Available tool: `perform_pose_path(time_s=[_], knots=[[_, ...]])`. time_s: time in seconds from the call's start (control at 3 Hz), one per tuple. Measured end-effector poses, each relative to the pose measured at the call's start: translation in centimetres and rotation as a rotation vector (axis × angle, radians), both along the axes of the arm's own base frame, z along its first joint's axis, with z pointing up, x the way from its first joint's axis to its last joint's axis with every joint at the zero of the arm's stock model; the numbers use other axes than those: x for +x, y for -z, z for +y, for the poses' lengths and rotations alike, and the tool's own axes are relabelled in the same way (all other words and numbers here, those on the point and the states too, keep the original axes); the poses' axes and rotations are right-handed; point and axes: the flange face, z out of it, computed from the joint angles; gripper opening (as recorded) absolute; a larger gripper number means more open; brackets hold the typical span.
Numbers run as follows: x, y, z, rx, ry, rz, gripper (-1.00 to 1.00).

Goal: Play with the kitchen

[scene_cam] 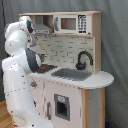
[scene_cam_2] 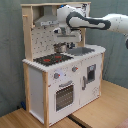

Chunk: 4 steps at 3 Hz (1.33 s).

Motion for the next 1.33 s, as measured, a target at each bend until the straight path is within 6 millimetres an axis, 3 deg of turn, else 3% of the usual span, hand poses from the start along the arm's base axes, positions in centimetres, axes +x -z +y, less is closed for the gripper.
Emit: perform_pose_path(time_s=[0.67,1.33], knots=[[0.2,0.1,-5.6,-0.036,0.132,0.046,-1.0],[-0.9,-0.5,-9.7,-0.047,0.2,0.061,-1.0]])
